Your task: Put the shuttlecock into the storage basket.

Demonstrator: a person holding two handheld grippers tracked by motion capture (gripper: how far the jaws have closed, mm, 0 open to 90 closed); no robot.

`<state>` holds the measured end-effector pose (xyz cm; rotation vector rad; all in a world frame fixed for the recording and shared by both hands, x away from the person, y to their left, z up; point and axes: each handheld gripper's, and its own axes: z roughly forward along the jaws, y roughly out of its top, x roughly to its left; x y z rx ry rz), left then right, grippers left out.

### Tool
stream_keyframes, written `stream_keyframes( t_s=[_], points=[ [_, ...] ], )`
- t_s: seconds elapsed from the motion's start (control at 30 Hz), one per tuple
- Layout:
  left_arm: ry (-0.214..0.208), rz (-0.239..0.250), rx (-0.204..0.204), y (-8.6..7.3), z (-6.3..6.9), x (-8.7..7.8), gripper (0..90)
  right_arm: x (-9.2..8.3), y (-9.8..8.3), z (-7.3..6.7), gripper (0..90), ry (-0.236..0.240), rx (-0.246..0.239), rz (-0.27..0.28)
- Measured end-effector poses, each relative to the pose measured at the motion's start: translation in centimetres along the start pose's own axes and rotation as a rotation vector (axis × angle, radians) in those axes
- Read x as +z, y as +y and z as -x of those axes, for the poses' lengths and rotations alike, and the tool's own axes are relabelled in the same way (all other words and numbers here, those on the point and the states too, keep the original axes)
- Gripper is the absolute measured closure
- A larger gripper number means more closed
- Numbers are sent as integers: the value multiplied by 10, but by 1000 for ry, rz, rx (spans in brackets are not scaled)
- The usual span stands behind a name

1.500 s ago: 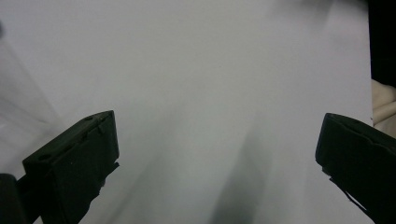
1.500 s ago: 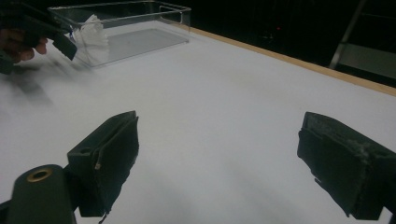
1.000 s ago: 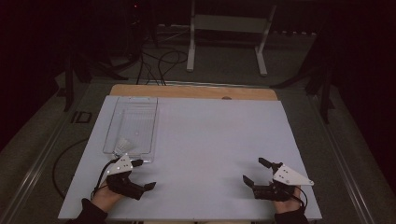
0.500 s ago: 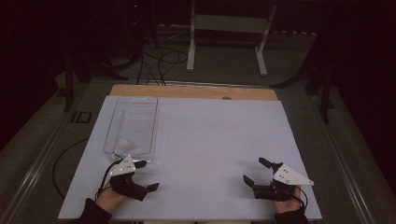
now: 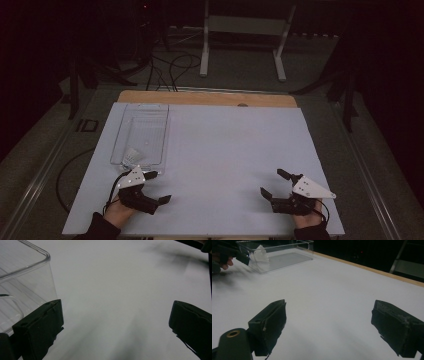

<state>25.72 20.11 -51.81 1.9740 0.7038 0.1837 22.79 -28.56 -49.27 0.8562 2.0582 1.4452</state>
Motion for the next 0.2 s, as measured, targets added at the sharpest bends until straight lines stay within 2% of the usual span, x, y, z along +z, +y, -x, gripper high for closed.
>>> stream_keyframes(
  t_s=[0.2],
  points=[
    [-7,12,-8,1,1,0,0,0,0,0,124,1,1,-1]
  ],
)
